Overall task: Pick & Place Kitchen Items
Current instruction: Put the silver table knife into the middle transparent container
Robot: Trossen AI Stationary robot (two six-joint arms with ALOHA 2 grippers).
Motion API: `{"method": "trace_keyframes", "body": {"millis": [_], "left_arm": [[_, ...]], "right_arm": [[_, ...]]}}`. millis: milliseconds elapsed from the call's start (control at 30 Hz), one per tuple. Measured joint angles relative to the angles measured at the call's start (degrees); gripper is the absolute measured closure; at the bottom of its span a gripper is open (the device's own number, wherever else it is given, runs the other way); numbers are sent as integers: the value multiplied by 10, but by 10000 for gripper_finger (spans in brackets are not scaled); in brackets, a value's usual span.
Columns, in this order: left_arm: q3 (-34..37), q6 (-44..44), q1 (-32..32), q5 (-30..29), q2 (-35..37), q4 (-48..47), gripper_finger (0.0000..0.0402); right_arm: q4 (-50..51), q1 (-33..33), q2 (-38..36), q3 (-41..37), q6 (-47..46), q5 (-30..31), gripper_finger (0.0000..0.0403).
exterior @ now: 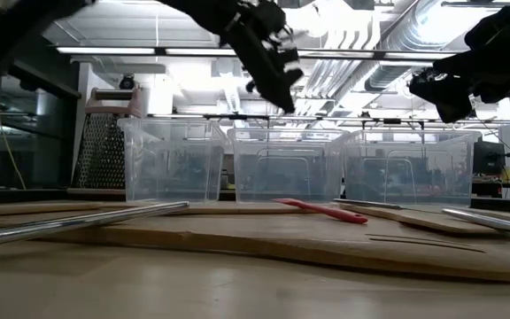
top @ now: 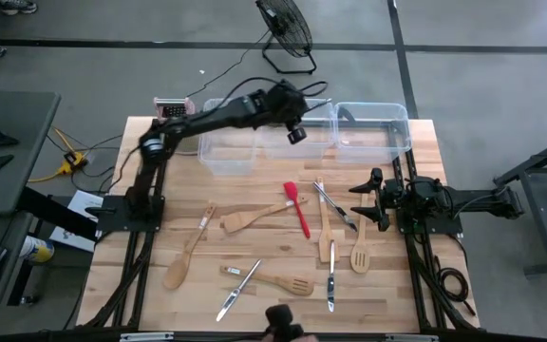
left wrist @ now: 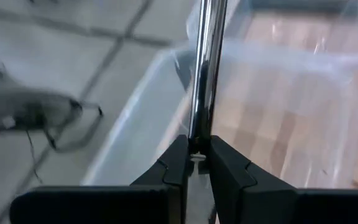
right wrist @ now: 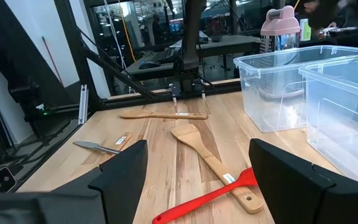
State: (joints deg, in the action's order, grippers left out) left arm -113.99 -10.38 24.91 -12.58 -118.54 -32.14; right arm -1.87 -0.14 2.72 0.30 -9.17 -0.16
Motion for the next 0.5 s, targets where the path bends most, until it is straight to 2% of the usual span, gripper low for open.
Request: {"method": "trace_keyframes", "body": {"millis": [133, 233, 500], "left_arm": [[-90, 20, 9, -1, -64, -75, 364], [-132, 37, 15, -1, -89, -123, 364], [-144, 67, 17, 3, -97, -214, 364]], "right_arm": [[0, 0, 0, 0, 0, 0, 128], [0, 0, 0, 0, 0, 0, 128], [0, 0, 0, 0, 0, 0, 128]]}}
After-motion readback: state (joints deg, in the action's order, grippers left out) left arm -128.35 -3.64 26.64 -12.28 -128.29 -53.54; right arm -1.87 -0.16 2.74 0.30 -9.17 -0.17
